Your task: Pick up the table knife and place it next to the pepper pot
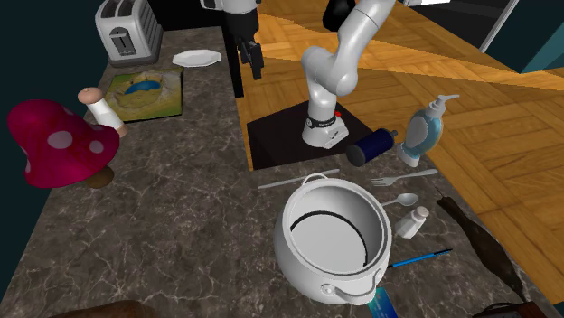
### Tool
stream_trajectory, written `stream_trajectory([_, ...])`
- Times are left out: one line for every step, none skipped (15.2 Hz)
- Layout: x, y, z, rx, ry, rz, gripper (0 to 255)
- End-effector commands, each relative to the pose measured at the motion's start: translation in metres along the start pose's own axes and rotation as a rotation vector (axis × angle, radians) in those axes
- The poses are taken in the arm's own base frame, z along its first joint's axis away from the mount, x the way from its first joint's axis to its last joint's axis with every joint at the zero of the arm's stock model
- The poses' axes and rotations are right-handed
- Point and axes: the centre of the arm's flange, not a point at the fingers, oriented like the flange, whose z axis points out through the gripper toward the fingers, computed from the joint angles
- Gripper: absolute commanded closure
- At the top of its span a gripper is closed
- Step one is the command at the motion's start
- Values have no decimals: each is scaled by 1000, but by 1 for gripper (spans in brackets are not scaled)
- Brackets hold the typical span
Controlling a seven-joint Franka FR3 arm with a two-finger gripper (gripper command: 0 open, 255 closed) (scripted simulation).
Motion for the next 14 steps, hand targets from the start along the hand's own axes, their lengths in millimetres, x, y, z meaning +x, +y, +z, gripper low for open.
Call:
stream_trajectory([0, 0, 0, 0, 0, 0, 0])
stream_trajectory([-3, -10, 8, 2, 1, 8, 0])
stream_trajectory([-6, -19, 16, 3, 1, 17, 0])
stream_trajectory([-10, -29, 24, 5, 2, 25, 0])
stream_trajectory([-13, -39, 32, 6, 3, 34, 0])
stream_trajectory([-15, -49, 40, 8, 3, 42, 0])
stream_trajectory([-18, -59, 48, 9, 4, 50, 0])
stream_trajectory([-21, -69, 56, 11, 5, 59, 0])
stream_trajectory([-24, -79, 65, 13, 5, 67, 0])
stream_trajectory([-26, -88, 73, 14, 6, 76, 0])
stream_trajectory([-29, -98, 81, 16, 6, 84, 0])
stream_trajectory([-31, -109, 88, 17, 7, 92, 0])
stream_trajectory([-33, -119, 96, 19, 8, 101, 0])
stream_trajectory([-36, -129, 104, 20, 8, 109, 0])
